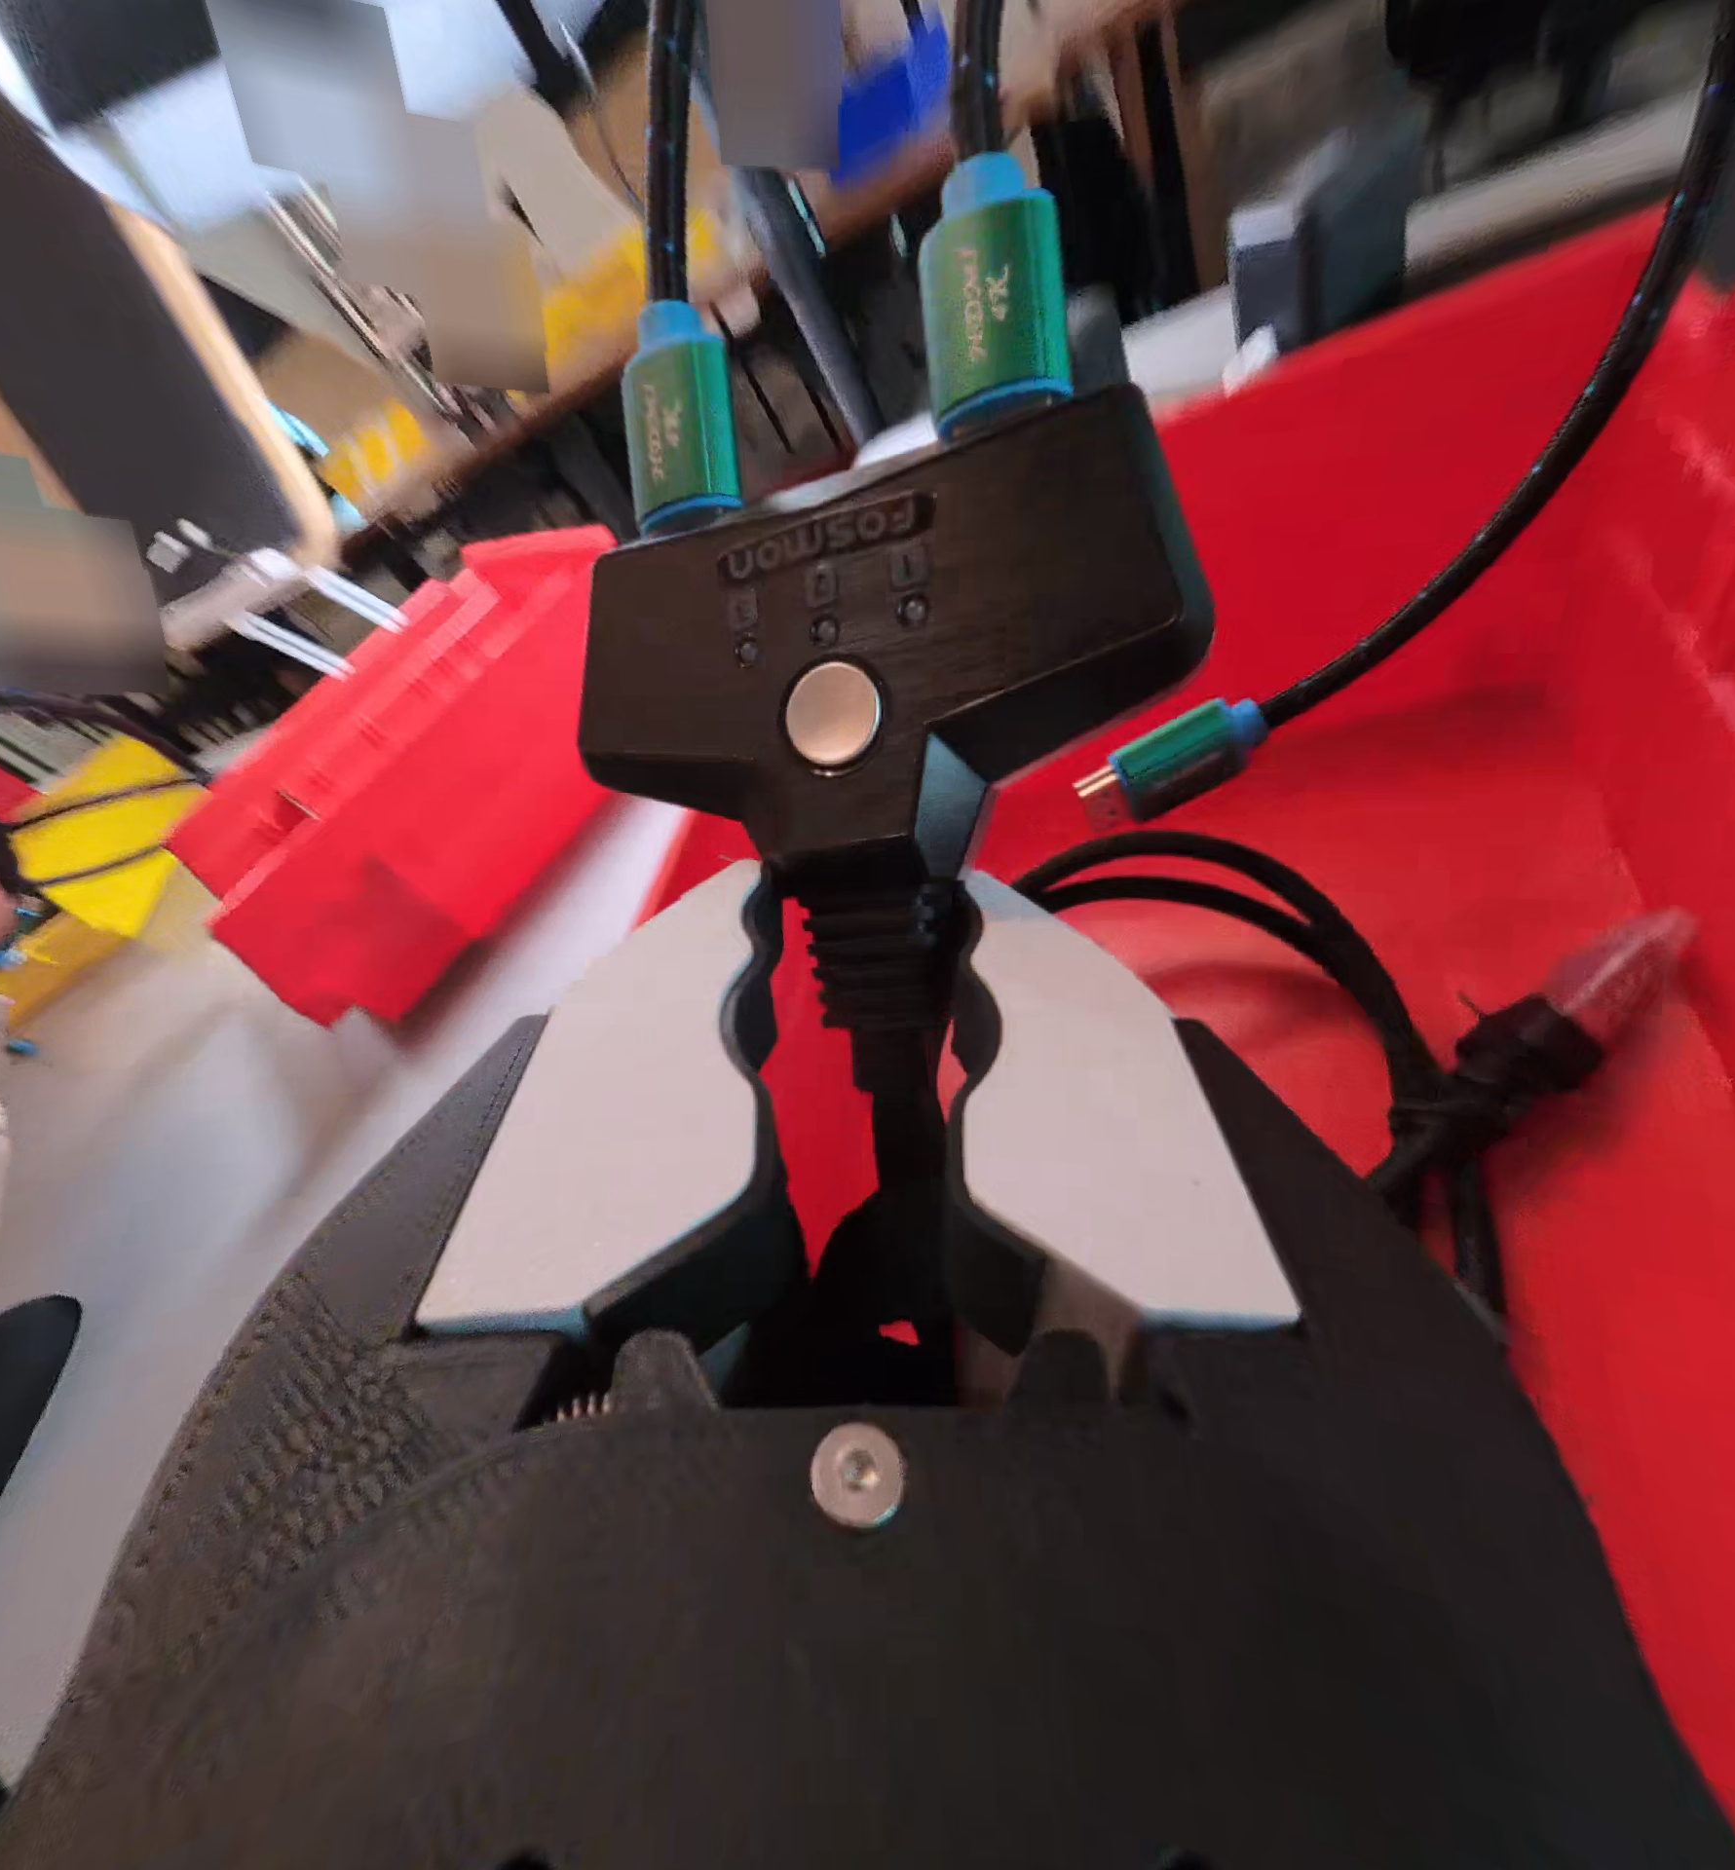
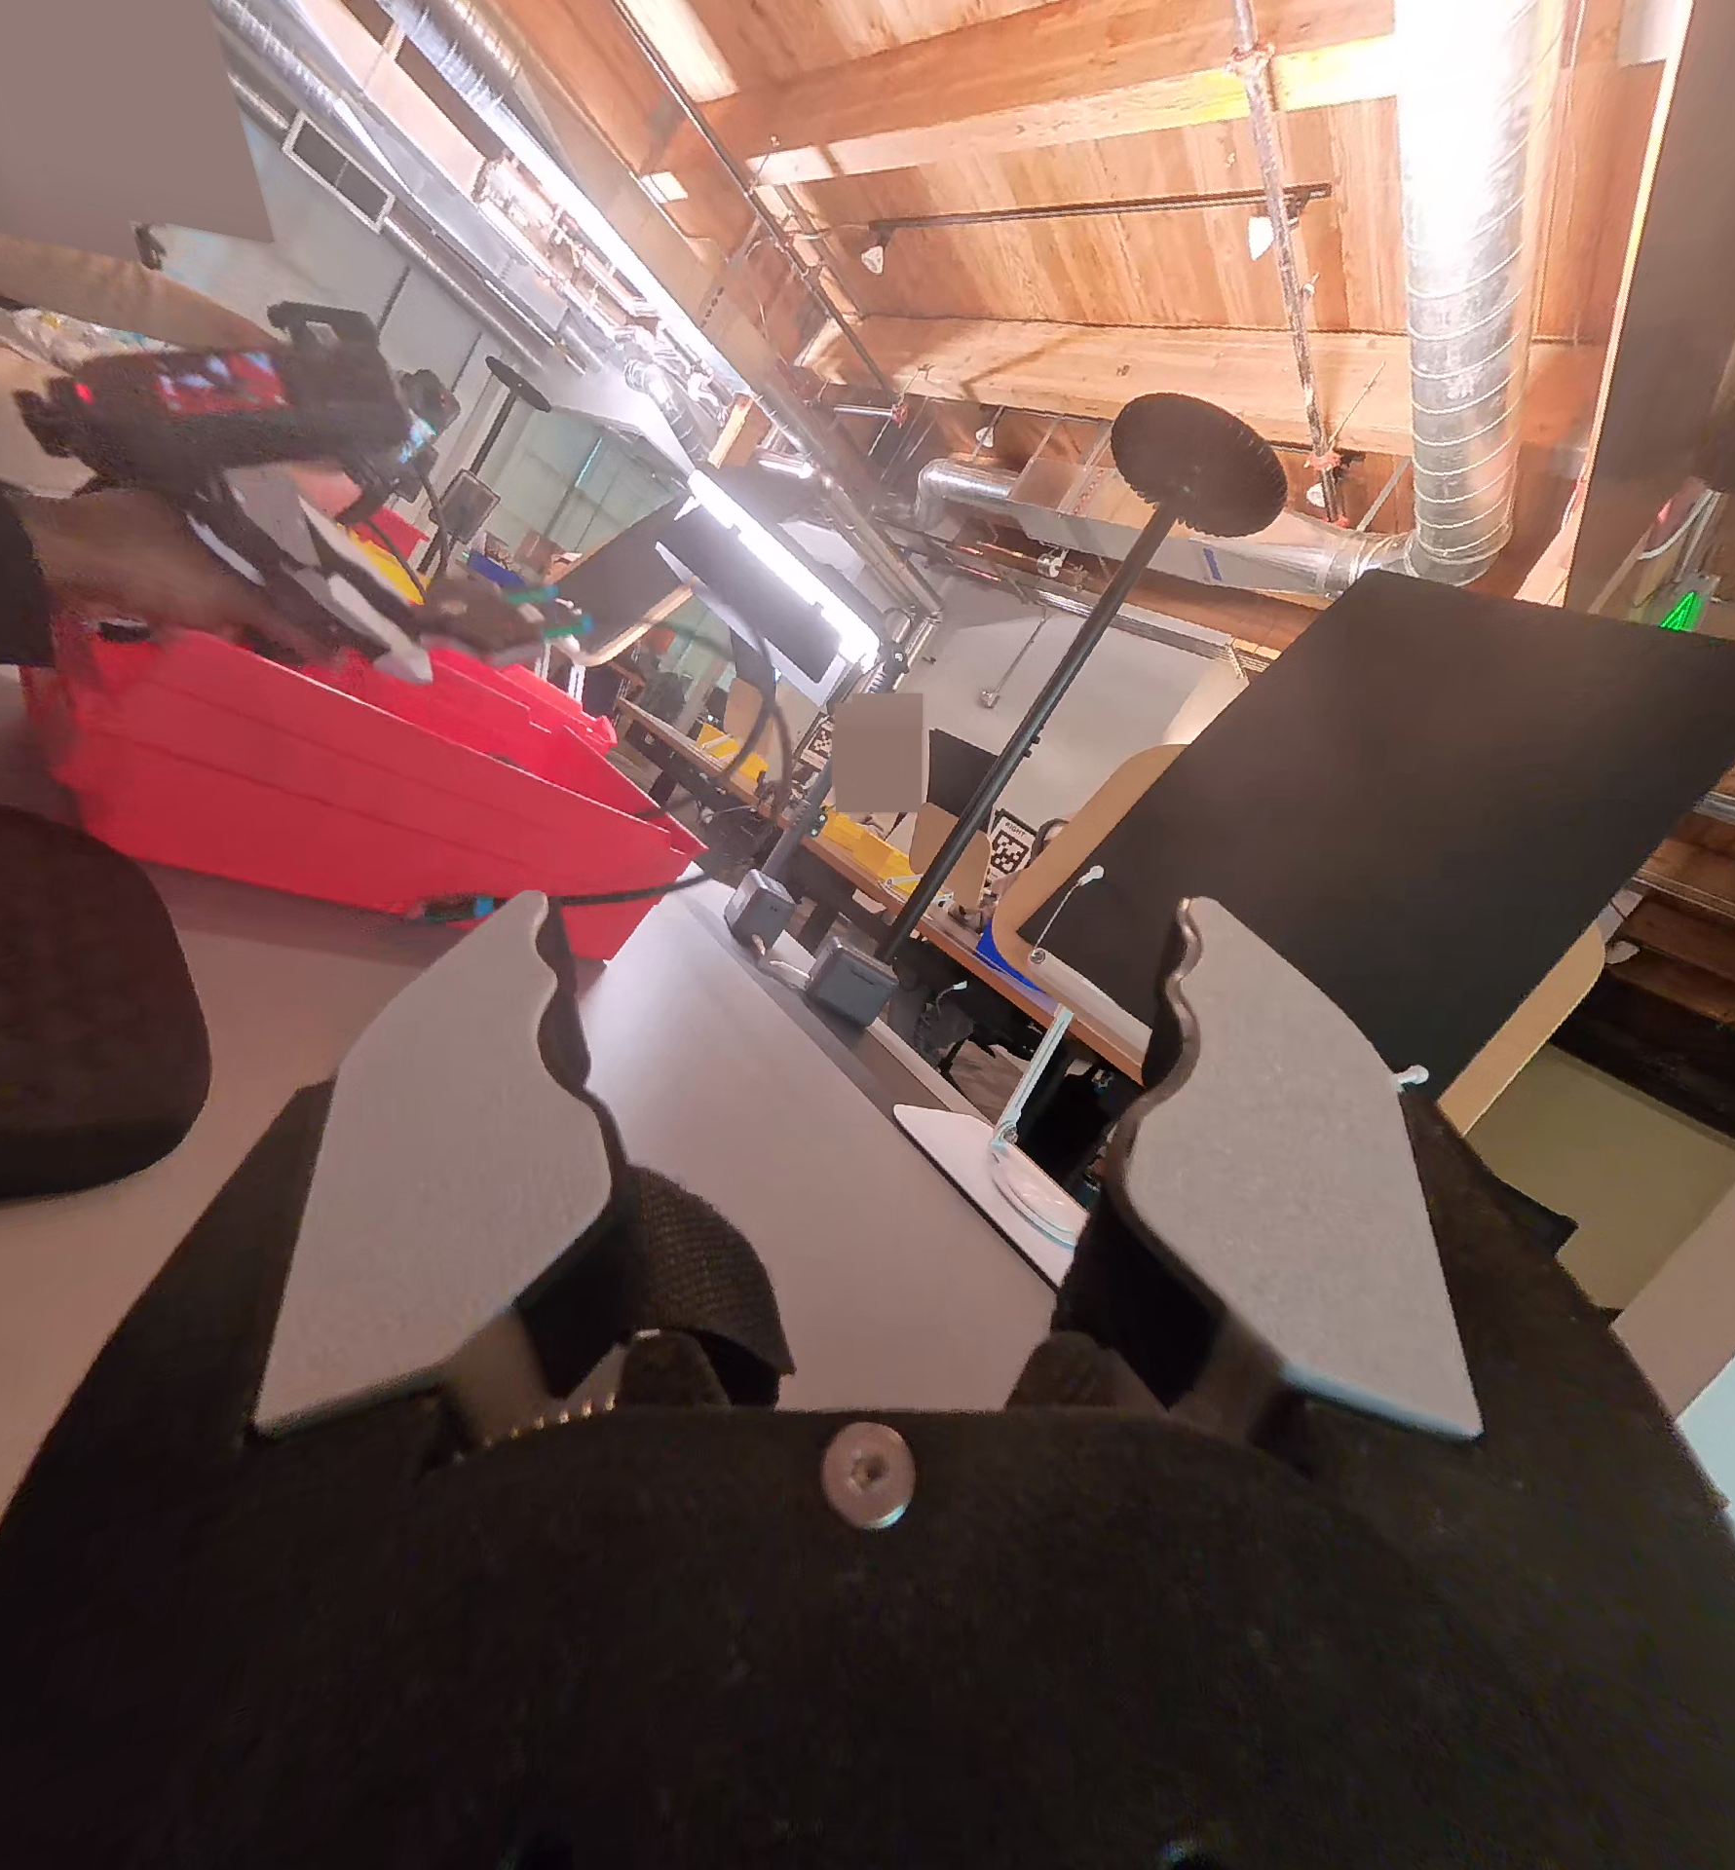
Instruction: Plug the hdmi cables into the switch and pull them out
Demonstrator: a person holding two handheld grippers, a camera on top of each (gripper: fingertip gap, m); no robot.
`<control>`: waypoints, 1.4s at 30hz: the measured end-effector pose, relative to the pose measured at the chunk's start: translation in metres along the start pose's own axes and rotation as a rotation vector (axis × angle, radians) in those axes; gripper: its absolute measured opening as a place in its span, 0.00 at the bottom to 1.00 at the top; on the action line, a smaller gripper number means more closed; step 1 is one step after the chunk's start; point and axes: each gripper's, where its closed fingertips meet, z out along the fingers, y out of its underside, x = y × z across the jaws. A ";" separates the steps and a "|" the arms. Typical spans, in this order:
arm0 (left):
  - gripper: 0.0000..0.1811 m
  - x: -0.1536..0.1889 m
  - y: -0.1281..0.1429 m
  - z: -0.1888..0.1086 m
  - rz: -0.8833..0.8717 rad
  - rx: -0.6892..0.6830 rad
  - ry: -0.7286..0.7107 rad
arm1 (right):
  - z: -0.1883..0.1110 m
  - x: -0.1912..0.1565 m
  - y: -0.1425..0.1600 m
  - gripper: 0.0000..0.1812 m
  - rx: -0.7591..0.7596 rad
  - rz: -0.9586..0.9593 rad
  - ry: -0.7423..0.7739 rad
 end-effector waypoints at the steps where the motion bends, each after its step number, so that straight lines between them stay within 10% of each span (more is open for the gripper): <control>1: 0.17 -0.006 -0.009 -0.006 -0.015 0.068 -0.038 | 0.000 0.000 0.002 0.61 -0.007 0.000 -0.002; 10: 0.16 -0.044 -0.109 -0.100 -0.188 0.564 -0.196 | 0.002 -0.006 0.007 0.60 -0.031 0.004 -0.030; 21: 0.14 0.067 -0.191 -0.194 0.154 0.760 -0.082 | -0.021 0.020 -0.047 0.36 0.273 0.356 -0.003; 34: 0.15 0.193 -0.152 -0.151 0.473 0.426 0.174 | -0.098 0.101 -0.071 0.18 0.599 0.521 0.370; 38: 0.15 0.203 -0.143 -0.143 0.482 0.375 0.193 | -0.053 0.034 -0.086 0.12 0.398 0.368 0.111; 42: 0.15 0.220 -0.143 -0.151 0.498 0.404 0.228 | 0.012 -0.033 -0.024 0.17 -0.008 0.823 -0.108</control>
